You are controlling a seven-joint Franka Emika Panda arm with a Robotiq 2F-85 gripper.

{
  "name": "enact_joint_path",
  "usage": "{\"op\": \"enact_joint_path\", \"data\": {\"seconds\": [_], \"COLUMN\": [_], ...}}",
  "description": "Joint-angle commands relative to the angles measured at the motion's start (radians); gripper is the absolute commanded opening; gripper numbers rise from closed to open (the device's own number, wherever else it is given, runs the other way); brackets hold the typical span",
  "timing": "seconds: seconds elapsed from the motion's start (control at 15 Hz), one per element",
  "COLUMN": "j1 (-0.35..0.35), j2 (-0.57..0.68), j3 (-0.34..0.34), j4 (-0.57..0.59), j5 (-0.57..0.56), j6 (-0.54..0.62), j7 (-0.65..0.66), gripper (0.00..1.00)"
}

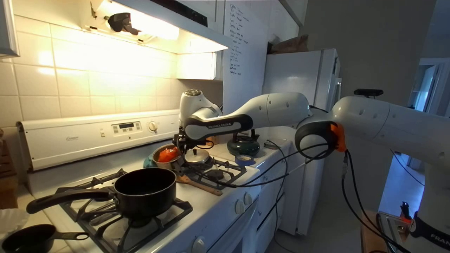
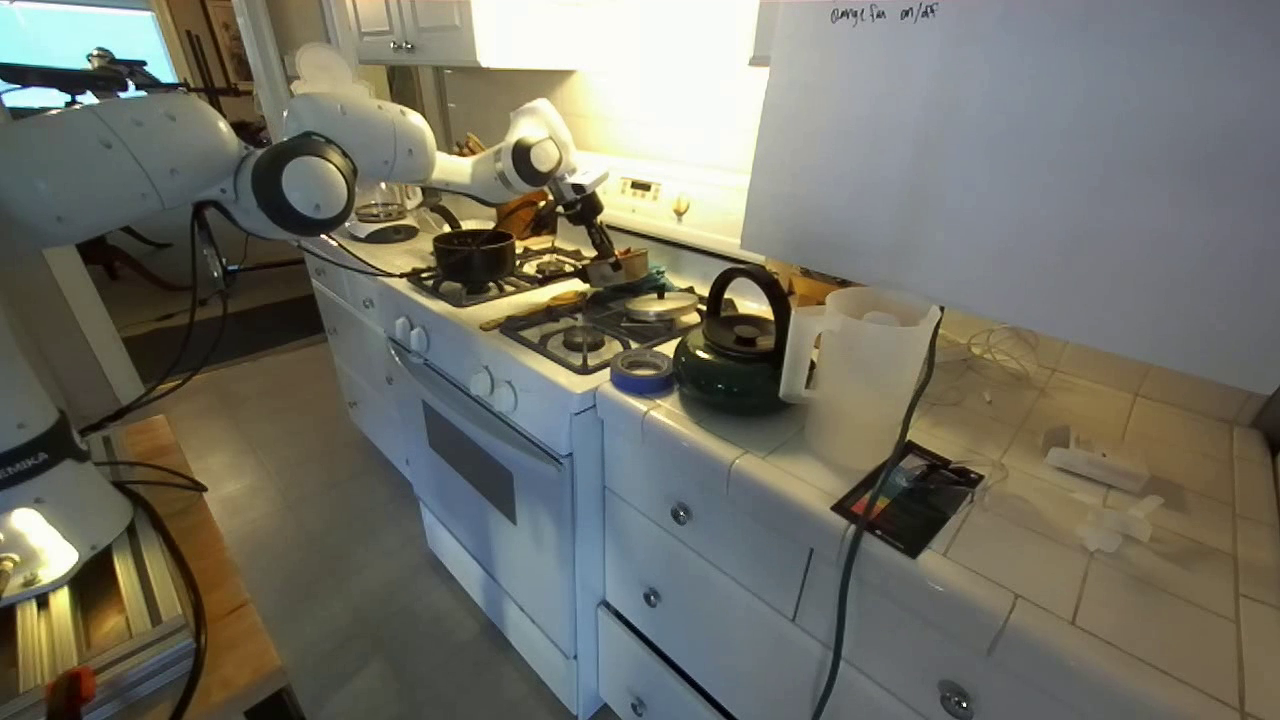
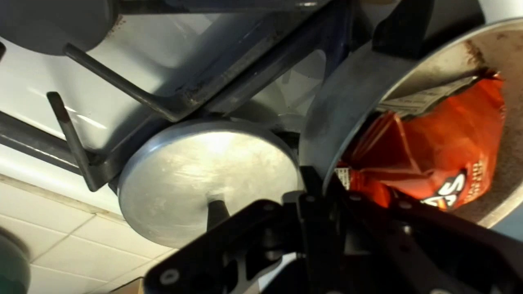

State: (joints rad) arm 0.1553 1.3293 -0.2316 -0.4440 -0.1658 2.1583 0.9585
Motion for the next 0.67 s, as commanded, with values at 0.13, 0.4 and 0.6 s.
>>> {"op": "enact_joint_path", "data": {"seconds": [0.13, 0.4, 0.6], "j1": [-0.061, -0.100, -0.110], "j2": [0.056, 0.081, 0.091], "j3": [0.080, 0.124, 0.138], "j4": [0.000, 0.000, -0.003], "j5": [0.052, 0.100, 0.116], "j6": [0.155, 0.231, 0.245], "j7": [-0.087, -0.097, -0.124], "gripper": [0.02, 0.02, 0.33]}}
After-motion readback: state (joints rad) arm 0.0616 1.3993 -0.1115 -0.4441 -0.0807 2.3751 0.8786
